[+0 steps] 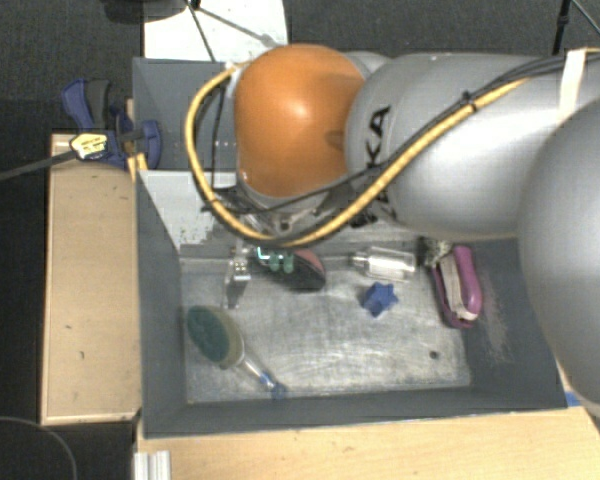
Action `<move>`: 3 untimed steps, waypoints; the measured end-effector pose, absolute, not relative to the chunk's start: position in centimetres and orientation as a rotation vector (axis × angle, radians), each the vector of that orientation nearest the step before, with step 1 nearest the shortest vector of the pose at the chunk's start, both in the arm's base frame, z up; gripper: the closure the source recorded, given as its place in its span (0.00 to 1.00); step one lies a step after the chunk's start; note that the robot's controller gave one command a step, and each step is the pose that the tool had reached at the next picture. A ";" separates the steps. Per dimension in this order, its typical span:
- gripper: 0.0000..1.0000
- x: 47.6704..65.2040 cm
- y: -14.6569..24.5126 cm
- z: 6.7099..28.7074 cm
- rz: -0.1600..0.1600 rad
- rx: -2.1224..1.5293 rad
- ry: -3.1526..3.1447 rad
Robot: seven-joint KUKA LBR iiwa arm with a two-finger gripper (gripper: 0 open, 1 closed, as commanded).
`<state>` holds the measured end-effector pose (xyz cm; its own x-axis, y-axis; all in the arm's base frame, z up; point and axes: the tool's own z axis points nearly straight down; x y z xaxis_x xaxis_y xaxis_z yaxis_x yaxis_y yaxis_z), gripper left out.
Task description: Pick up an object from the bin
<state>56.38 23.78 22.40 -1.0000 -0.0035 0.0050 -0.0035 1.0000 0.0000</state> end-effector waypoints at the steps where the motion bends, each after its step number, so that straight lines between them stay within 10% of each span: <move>1: 0.00 52.6 22.3 7.1 -0.008 0.057 -3.138; 2: 1.00 52.7 22.2 7.3 -0.004 0.048 -3.138; 3: 1.00 50.7 21.8 22.0 -0.002 0.688 -3.074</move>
Offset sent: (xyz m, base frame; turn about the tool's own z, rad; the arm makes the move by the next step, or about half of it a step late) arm -0.0372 -0.0177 -0.1540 -0.0366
